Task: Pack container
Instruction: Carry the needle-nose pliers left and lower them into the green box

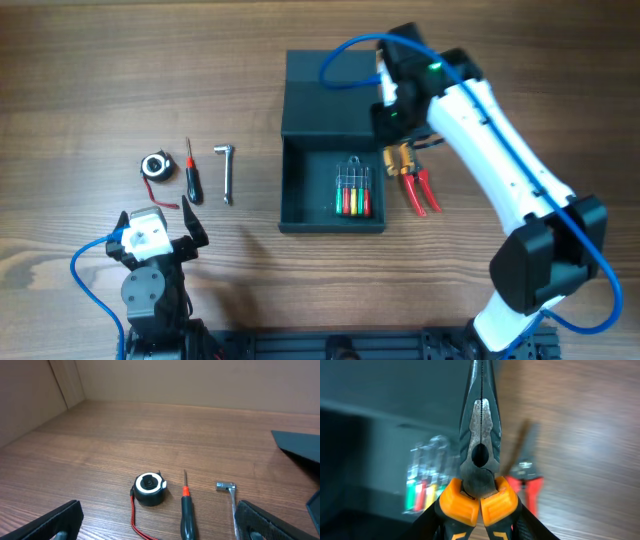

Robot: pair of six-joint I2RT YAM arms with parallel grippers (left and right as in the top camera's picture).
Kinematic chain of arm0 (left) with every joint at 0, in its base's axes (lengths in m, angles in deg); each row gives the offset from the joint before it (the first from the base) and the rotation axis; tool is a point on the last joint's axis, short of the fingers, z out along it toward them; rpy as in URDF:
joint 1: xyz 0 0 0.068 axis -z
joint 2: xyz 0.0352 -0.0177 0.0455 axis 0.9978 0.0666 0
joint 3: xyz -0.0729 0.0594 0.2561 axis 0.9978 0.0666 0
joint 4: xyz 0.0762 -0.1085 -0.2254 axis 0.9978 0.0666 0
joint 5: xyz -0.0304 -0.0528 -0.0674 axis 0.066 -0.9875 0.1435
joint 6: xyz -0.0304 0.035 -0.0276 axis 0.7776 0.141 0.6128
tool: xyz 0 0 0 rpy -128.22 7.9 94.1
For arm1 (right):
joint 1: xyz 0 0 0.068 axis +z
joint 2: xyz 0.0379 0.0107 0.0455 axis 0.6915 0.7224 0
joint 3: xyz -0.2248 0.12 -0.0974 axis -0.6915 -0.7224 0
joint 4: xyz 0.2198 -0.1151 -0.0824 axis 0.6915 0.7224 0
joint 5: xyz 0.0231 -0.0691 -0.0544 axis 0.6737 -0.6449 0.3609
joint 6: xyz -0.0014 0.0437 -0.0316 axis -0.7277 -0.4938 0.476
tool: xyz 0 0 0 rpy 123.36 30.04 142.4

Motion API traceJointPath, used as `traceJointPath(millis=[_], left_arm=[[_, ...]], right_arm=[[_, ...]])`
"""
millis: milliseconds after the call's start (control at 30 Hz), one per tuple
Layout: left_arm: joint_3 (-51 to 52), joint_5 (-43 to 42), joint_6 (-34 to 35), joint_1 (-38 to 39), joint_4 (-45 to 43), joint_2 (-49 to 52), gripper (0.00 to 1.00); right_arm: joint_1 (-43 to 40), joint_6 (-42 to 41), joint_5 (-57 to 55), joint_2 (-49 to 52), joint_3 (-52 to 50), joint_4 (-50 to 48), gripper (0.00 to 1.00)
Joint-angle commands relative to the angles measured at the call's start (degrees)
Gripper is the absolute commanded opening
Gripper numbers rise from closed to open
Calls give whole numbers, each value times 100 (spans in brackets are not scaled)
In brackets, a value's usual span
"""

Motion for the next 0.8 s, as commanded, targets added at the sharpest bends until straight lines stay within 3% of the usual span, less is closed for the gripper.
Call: traceJointPath(millis=[0, 167, 333, 767], left_arm=[[28, 28, -129, 31, -20, -26, 100], [28, 28, -129, 31, -20, -26, 100], [28, 28, -129, 31, -20, -26, 100], [28, 28, -129, 31, -20, -26, 100]], right_arm=[[566, -538, 24, -225, 166, 63, 5], [1329, -1182, 0, -225, 164, 190, 4], [1460, -1812, -24, -181, 160, 136, 4], [1460, -2048, -20, -74, -1161, -584, 5]])
